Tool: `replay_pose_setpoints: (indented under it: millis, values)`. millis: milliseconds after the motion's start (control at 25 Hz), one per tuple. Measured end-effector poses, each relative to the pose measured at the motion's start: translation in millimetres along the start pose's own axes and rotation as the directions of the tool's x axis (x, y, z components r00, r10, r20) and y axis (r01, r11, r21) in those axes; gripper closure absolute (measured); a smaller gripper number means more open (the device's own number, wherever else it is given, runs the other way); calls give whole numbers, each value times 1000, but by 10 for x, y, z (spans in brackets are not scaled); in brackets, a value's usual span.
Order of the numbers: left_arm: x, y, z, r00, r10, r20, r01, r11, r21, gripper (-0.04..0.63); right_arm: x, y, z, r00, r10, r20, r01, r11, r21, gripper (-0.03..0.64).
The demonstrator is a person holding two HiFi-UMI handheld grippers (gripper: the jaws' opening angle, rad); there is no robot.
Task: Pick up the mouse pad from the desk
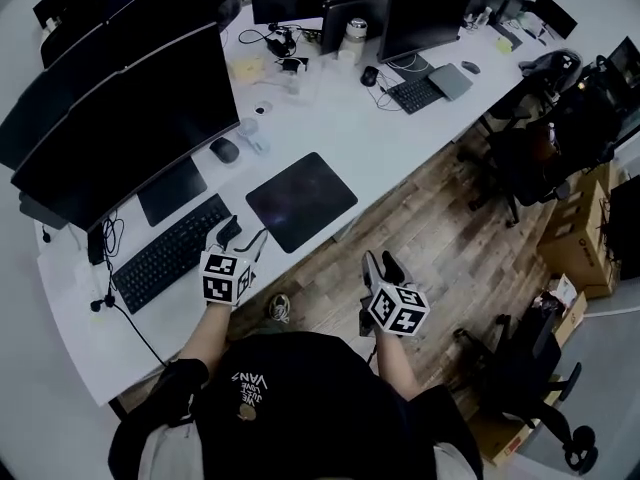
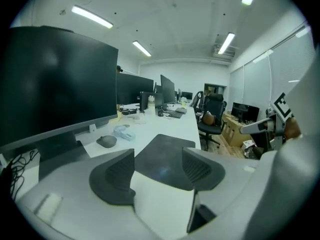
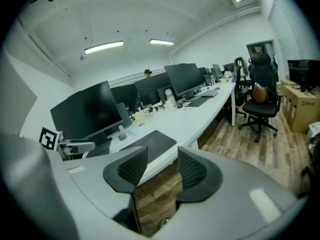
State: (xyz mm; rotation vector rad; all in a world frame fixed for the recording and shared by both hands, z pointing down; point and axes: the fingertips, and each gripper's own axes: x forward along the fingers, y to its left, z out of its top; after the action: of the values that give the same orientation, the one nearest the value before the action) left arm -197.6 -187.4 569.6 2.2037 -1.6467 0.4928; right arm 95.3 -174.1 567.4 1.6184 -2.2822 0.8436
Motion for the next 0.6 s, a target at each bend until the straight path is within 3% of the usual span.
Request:
replay_pose_setpoints:
  millis: [200, 360, 600]
  values:
    - [426, 271, -25, 994, -37, -106, 41, 998, 38, 310, 342, 72, 22, 999, -43, -27, 44, 999, 11, 439]
    - [689, 383, -114, 977, -91, -192, 101, 994, 43, 302, 604, 107, 30, 996, -70, -58, 69, 998, -12, 439]
    - [1008, 477, -280, 952, -90, -293, 101, 995, 23, 292, 1018, -13, 104, 992, -64, -108, 60, 997, -45, 439]
